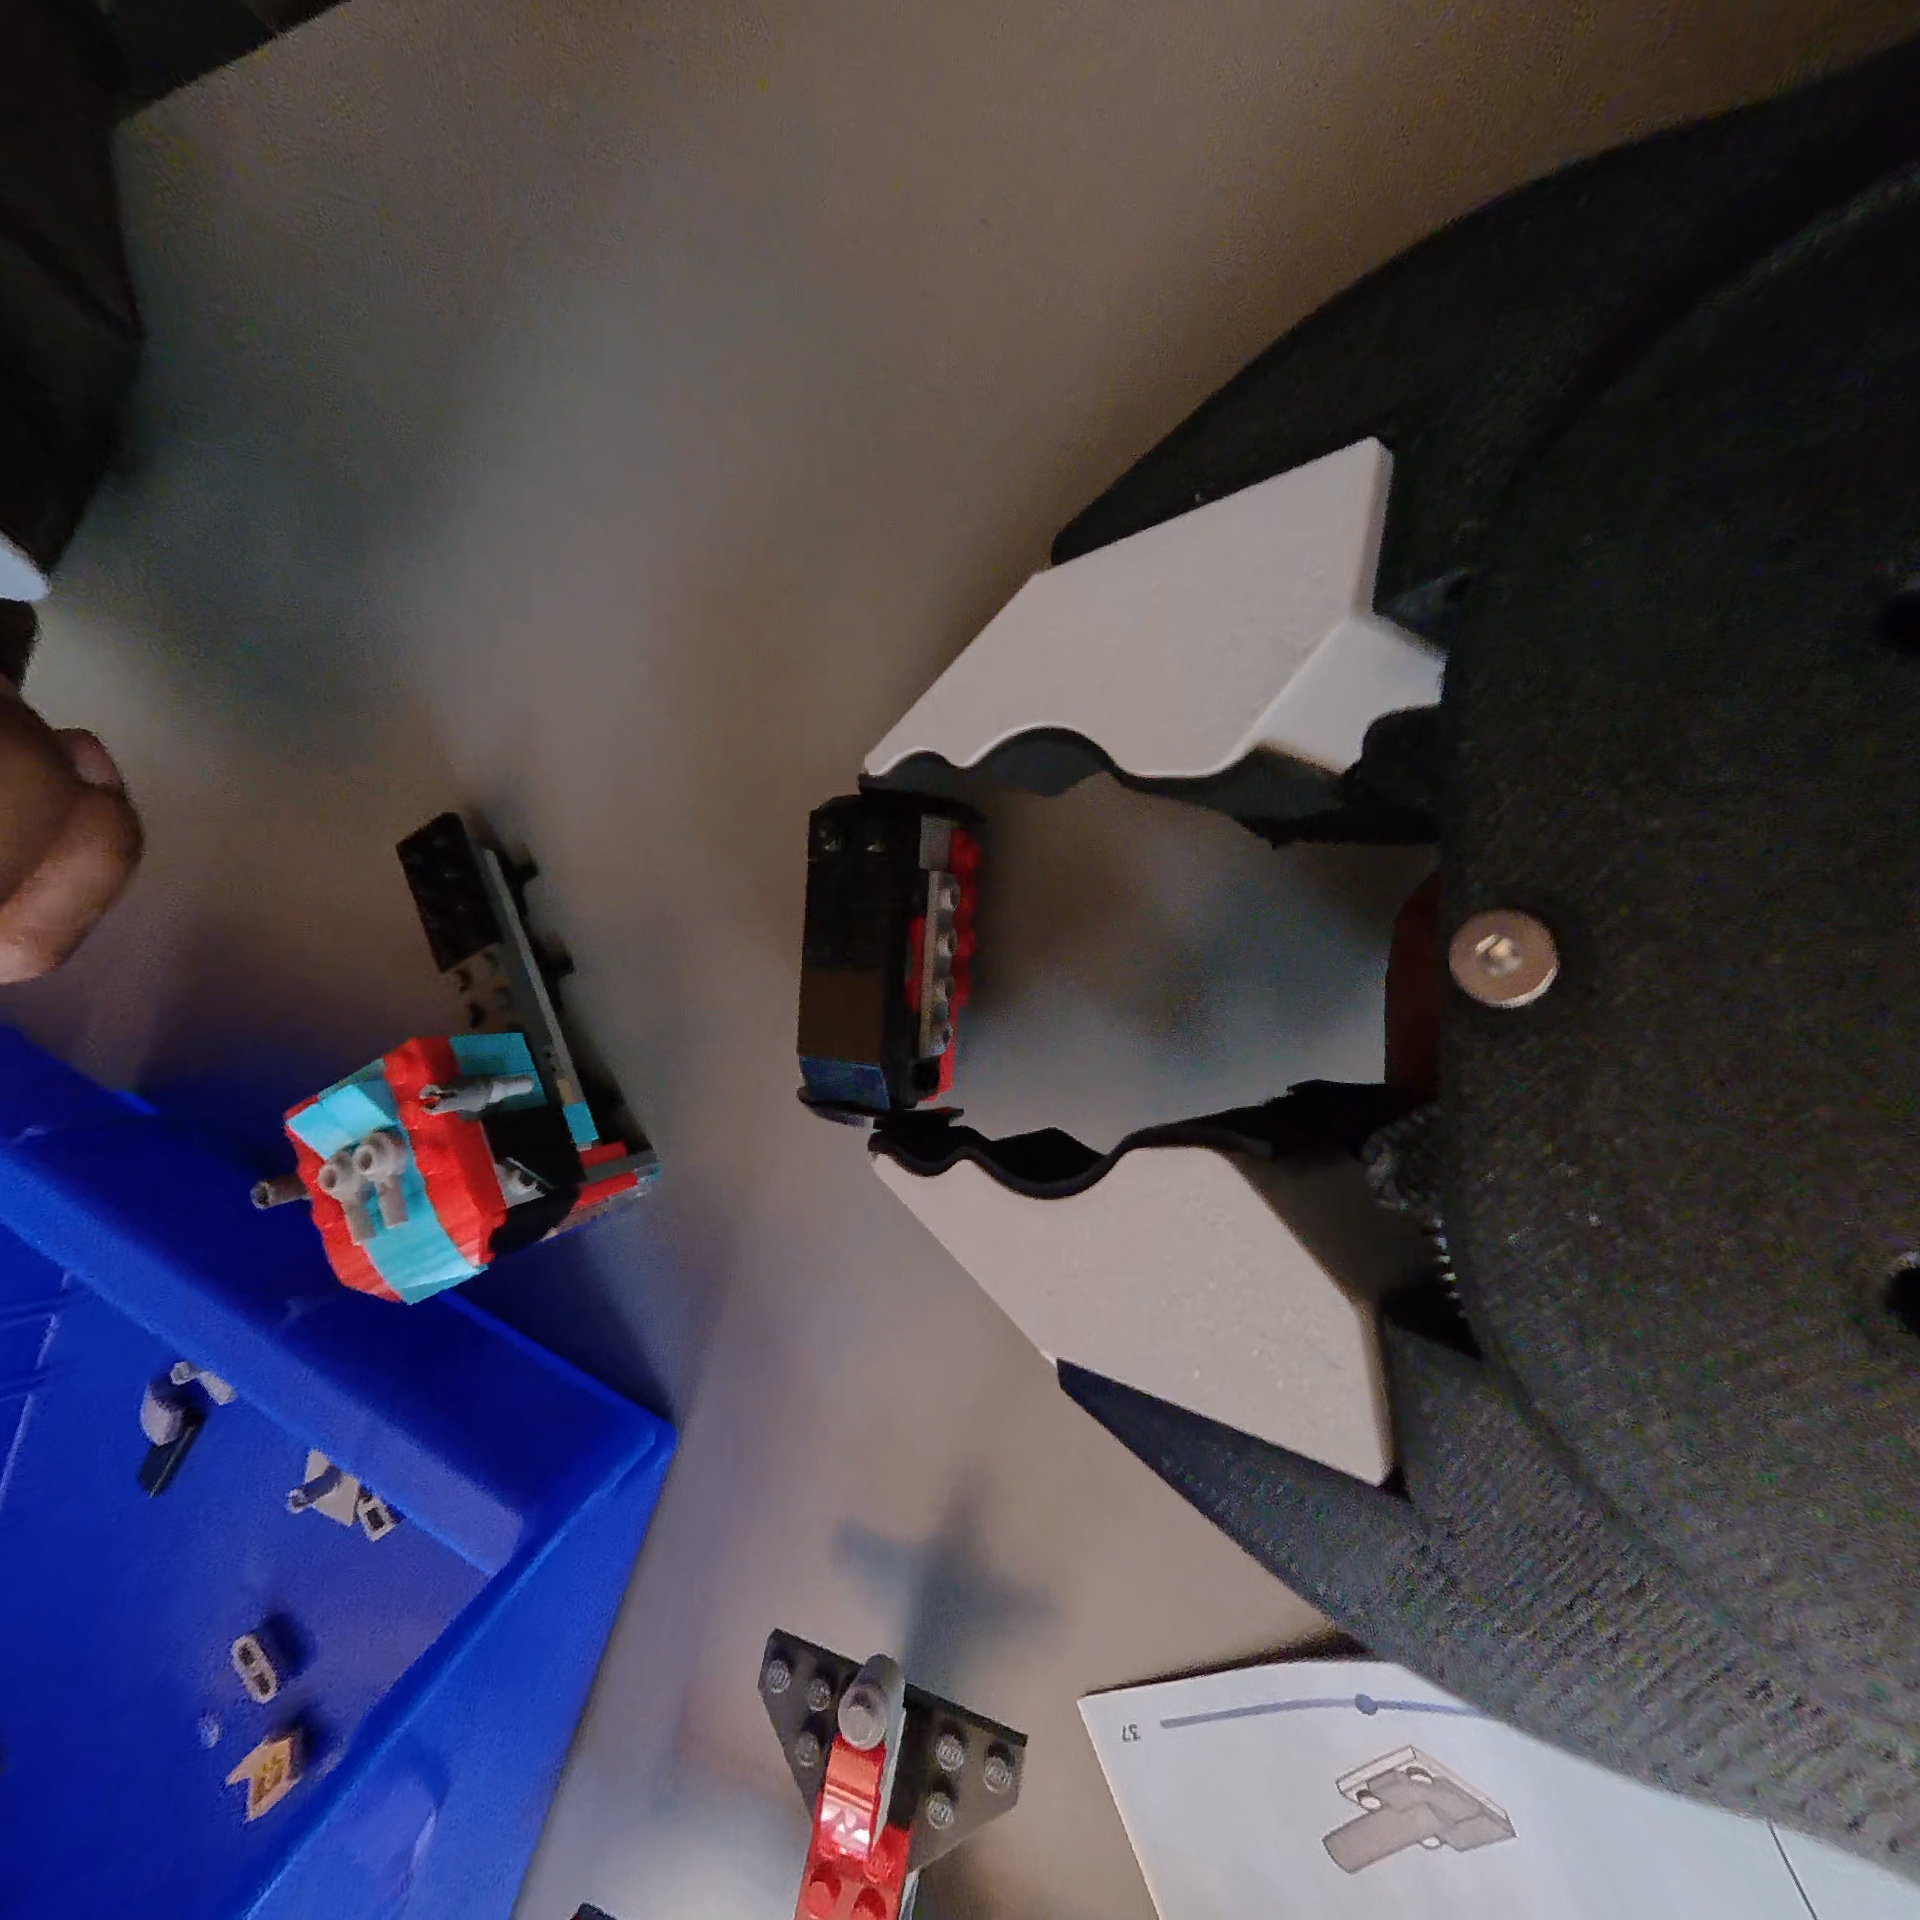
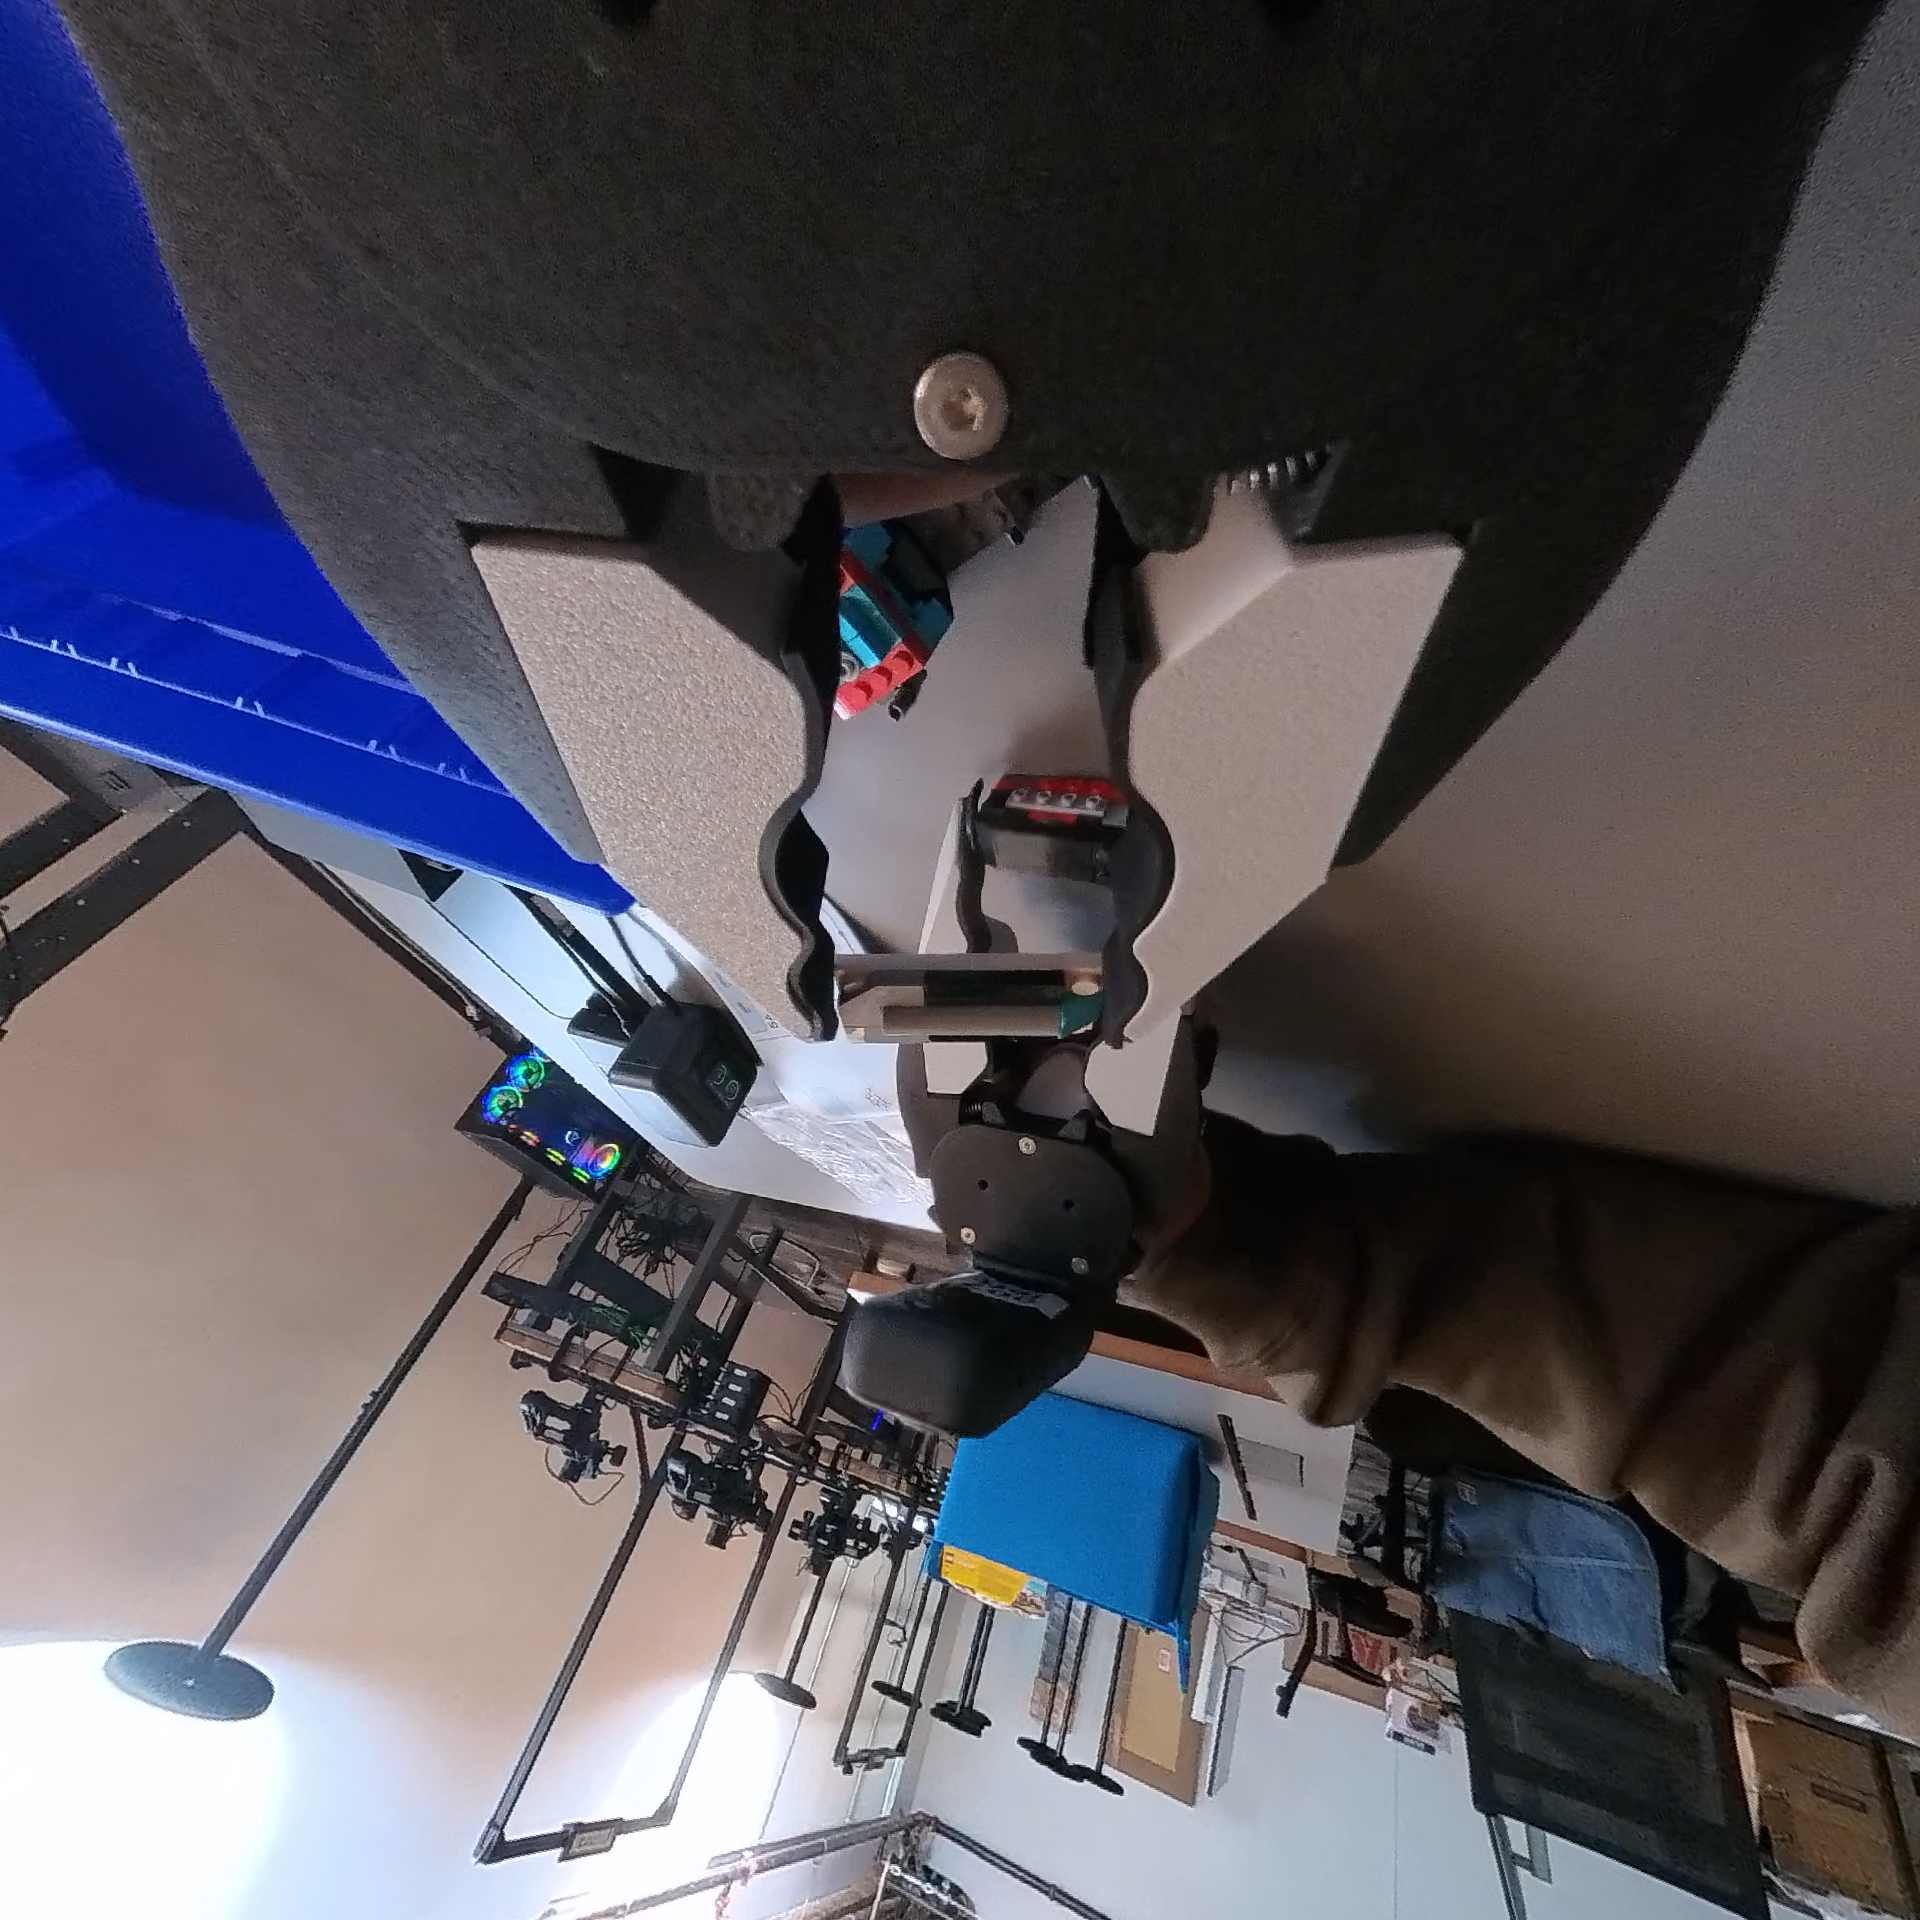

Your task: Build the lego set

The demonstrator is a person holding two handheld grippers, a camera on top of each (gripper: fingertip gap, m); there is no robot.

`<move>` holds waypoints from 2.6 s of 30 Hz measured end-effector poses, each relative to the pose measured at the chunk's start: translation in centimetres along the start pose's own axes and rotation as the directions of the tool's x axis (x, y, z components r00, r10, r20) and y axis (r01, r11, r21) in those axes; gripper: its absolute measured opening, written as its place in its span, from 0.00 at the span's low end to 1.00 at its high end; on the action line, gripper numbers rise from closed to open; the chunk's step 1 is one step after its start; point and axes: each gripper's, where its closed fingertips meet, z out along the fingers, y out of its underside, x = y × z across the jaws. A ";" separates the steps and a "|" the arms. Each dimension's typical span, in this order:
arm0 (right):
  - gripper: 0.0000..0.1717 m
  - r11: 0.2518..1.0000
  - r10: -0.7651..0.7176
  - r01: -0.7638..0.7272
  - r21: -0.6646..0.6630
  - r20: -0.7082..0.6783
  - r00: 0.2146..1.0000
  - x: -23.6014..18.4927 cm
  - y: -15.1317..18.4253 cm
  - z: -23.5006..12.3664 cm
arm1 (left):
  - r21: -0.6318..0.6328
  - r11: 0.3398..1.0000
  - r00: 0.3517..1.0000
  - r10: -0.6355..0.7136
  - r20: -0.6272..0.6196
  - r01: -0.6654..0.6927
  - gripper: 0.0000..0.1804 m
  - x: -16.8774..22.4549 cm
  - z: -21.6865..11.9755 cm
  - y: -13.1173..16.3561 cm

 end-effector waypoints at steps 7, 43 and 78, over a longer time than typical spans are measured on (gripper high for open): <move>0.31 0.997 0.050 -0.050 0.056 0.012 0.999 -0.2 -1.3 -0.2 | 0.206 0.976 0.997 -0.068 -0.033 0.073 0.36 2.0 -1.3 -2.8; 0.31 0.999 0.015 -0.015 0.030 0.012 1.000 -0.5 -1.0 -0.1 | -0.068 0.996 0.995 -0.043 0.094 0.050 0.45 2.8 -0.4 0.5; 0.31 0.872 0.412 -0.456 0.177 0.236 0.880 -2.6 -8.5 0.6 | 0.923 0.370 0.994 -0.028 -0.102 0.106 0.37 7.5 -8.9 -13.6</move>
